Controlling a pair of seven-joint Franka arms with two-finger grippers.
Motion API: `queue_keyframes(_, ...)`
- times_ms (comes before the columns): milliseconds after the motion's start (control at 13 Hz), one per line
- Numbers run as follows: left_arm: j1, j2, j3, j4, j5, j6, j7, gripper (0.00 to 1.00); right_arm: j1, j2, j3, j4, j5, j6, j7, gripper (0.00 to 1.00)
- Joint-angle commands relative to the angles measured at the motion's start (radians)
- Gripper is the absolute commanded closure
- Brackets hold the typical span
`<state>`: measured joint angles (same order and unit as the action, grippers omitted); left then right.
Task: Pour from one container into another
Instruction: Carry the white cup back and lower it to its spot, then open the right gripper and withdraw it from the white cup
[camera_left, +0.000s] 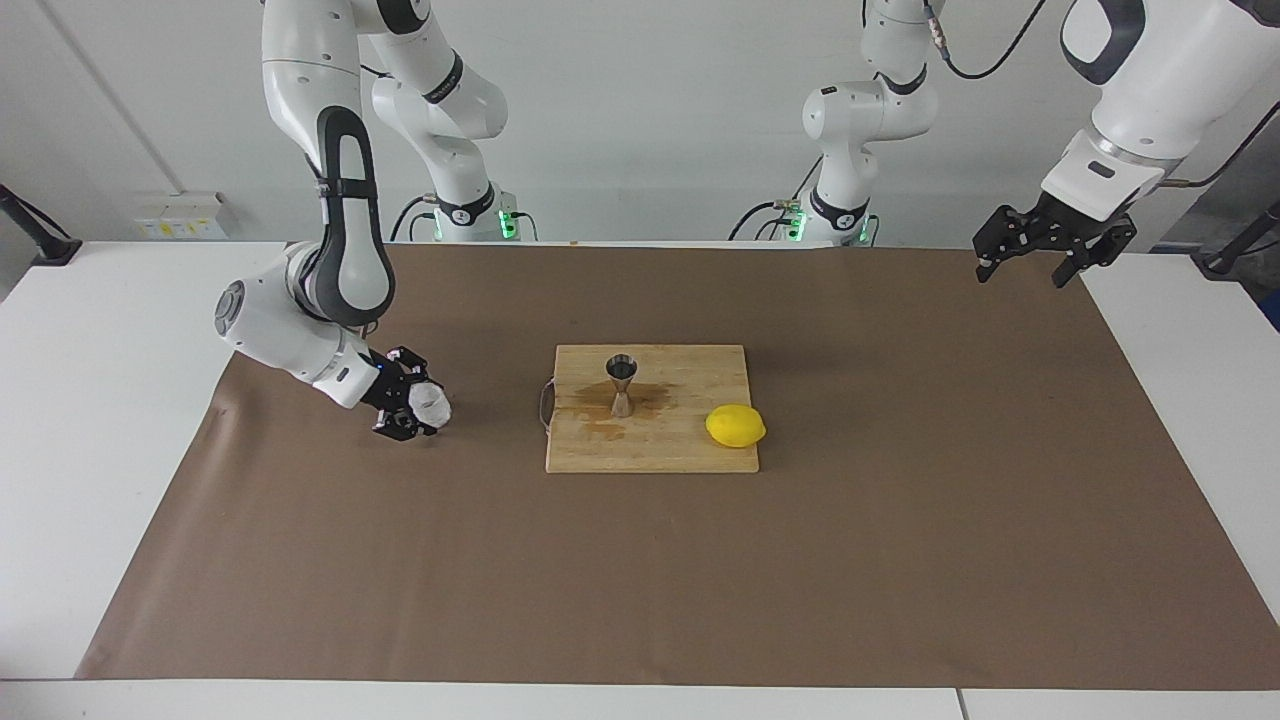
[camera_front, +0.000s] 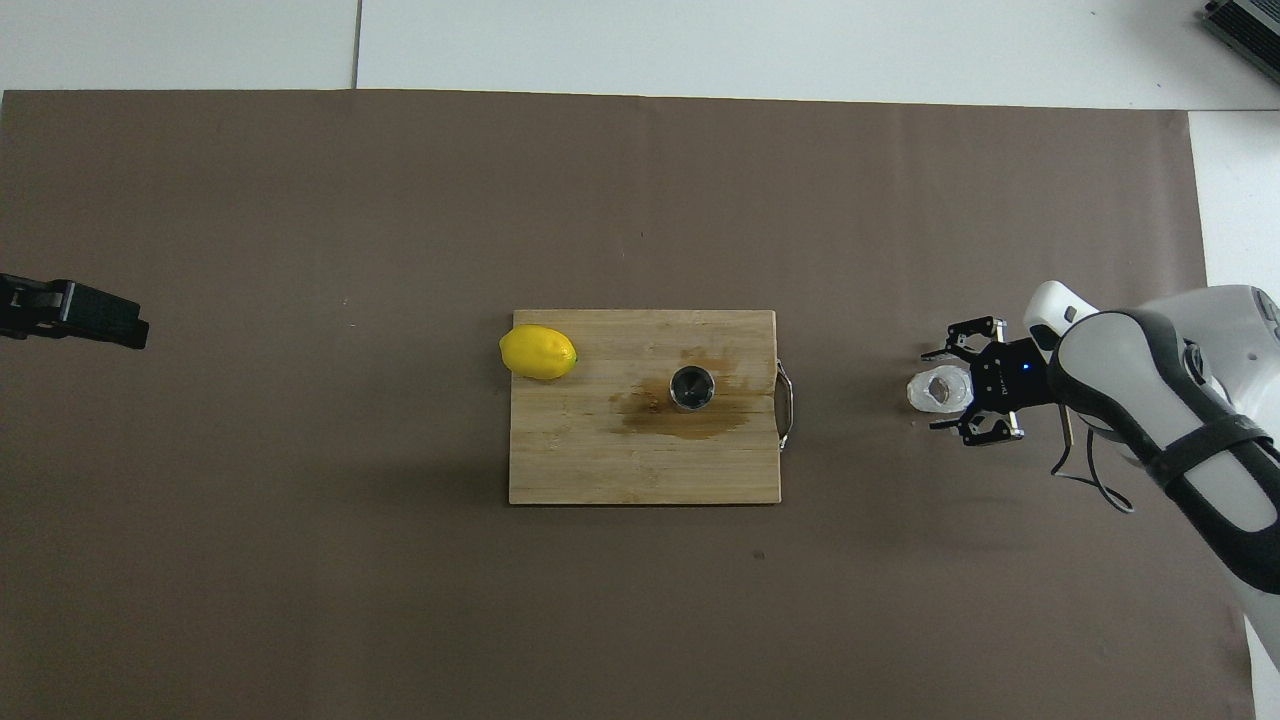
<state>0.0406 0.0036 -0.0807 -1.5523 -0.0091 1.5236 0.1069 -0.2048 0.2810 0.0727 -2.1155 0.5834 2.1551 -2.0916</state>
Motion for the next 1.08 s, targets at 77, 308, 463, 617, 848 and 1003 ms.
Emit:
queue_keyframes(77, -0.025, -0.005, 0.019, -0.006, -0.002, -0.002, 0.005, 0.00, -0.016, -0.068, 0.006, -0.009, -0.016, -0.001, 0.002, 0.00)
queue_keyframes(308, -0.024, -0.005, 0.022, -0.006, -0.002, -0.002, 0.005, 0.00, -0.024, -0.135, 0.004, -0.006, -0.146, -0.021, 0.132, 0.00)
queue_keyframes(463, -0.016, -0.014, 0.021, -0.012, -0.002, -0.002, 0.008, 0.00, -0.024, -0.189, 0.004, 0.005, -0.219, -0.053, 0.264, 0.00)
queue_keyframes(617, -0.016, -0.023, 0.021, -0.032, -0.002, 0.006, 0.010, 0.00, -0.022, -0.227, 0.006, 0.034, -0.260, -0.055, 0.404, 0.00)
queue_keyframes(848, -0.016, -0.022, 0.021, -0.031, -0.002, 0.009, 0.010, 0.00, -0.002, -0.253, 0.007, 0.110, -0.302, -0.096, 0.667, 0.00)
queue_keyframes(1003, -0.016, -0.022, 0.021, -0.031, -0.002, 0.016, 0.008, 0.00, 0.010, -0.255, 0.024, 0.178, -0.393, -0.154, 0.905, 0.00)
